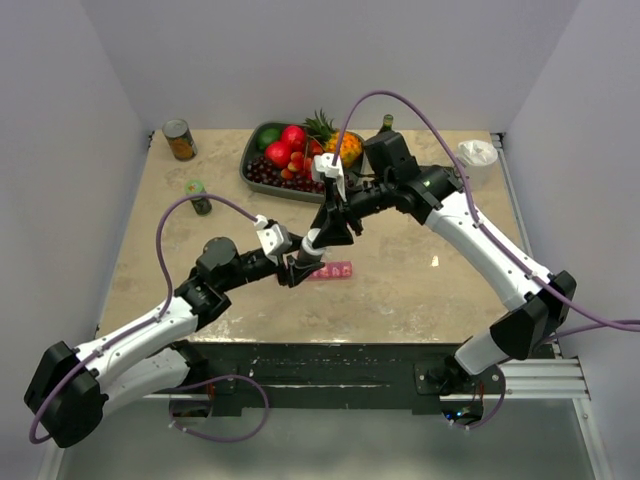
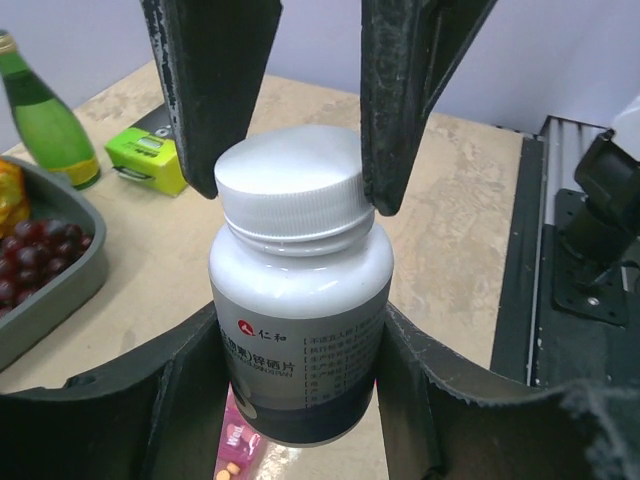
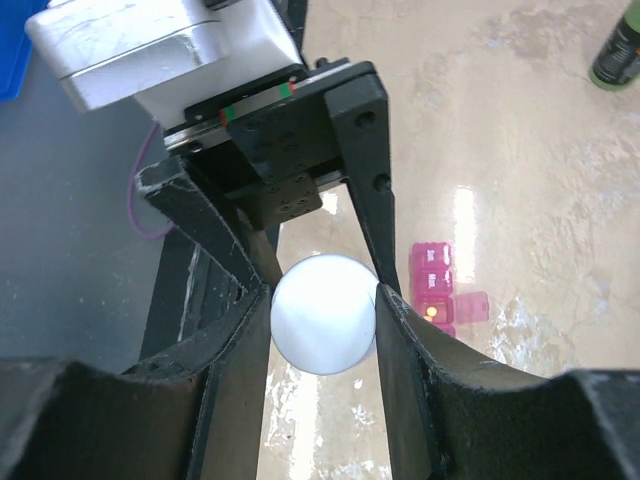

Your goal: Sort the pills into containers

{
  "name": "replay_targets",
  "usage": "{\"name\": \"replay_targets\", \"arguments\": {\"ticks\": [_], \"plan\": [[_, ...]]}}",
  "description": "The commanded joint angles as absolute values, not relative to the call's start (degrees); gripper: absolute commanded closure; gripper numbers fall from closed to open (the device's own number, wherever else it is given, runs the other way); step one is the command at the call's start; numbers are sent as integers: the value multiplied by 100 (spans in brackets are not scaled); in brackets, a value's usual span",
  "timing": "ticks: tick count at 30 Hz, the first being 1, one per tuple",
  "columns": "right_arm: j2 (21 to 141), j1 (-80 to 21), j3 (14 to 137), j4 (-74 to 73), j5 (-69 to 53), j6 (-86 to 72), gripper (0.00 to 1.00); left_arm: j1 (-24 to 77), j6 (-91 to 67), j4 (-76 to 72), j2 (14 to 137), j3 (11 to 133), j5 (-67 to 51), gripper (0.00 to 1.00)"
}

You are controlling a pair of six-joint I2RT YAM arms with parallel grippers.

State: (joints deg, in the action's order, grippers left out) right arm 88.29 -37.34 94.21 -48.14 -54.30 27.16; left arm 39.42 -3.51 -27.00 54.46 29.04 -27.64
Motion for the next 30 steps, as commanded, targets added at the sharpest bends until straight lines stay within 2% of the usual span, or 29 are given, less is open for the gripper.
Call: {"name": "replay_targets", "arguments": {"ticks": [1,10,15,20,22,23,26,27,30], "plan": [[8728,-3779,8798,-4185,-4573,1495,63,3964,-527,-4675,5308,3103,-1453,100],[8771,-3700,8552,-3464,-3902,686,67,3990,-1098,-5299,5677,3058,-423,100],[8982,-3709,8578,-3279,-3386,186,73,4052,-1160,-5089,5923,3348,-27,100],[8974,-3700,8438,-2962,-3216,-360,73,4078,-1187,-4861,6003,3437,281,100],[8991,-3709,8437,-2892,-3479,-404,65,4078,-1178,-4852,6012,3384,177,100],[8991,-3700,8498,-2944,-3524,-265,54,4069,-1152,-4808,6003,3349,124,100],[8895,-3569,8928,-3181,-3787,-27,36,4069,-1116,-4528,5907,3279,-219,100],[8816,-3507,9121,-3208,-3875,200,26,4061,-1116,-4457,5871,3261,-324,100],[8710,-3218,9316,-3155,-4393,351,13,4017,-1160,-4167,5722,3208,-728,100]]}}
